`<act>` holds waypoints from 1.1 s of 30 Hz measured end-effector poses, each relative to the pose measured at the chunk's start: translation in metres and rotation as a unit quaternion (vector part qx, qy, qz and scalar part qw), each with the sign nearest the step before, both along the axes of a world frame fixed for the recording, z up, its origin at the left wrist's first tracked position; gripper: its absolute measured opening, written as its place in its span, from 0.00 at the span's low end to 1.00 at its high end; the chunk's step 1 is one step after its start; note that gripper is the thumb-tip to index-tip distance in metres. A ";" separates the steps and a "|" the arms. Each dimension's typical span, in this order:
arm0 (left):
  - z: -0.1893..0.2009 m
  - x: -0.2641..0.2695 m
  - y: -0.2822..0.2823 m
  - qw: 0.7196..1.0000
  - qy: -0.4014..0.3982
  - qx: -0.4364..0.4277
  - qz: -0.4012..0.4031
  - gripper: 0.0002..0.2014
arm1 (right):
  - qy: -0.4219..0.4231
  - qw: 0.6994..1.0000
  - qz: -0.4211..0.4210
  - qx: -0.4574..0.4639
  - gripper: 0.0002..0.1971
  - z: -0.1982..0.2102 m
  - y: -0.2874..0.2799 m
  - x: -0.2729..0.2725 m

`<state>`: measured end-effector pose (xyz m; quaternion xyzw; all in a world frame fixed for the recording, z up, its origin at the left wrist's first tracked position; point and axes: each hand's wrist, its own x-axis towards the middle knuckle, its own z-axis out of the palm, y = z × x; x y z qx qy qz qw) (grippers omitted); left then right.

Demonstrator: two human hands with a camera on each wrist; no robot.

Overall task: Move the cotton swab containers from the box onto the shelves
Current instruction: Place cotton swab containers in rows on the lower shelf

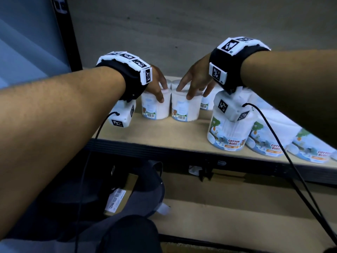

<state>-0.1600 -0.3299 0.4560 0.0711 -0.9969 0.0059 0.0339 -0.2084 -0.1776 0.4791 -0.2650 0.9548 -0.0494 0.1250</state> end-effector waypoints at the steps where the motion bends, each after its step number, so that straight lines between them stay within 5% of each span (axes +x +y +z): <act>1: 0.000 0.001 0.000 1.000 0.001 0.001 0.001 0.28 | 0.000 1.000 -0.001 -0.002 0.28 0.000 0.000 0.001; 26: -0.002 0.012 -0.004 0.997 0.021 0.079 -0.001 0.25 | 0.001 1.000 0.002 -0.010 0.15 0.003 0.005 0.025; 33: 0.000 0.034 -0.003 0.987 -0.002 0.160 0.007 0.23 | -0.007 1.000 0.008 -0.027 0.14 0.005 0.018 0.041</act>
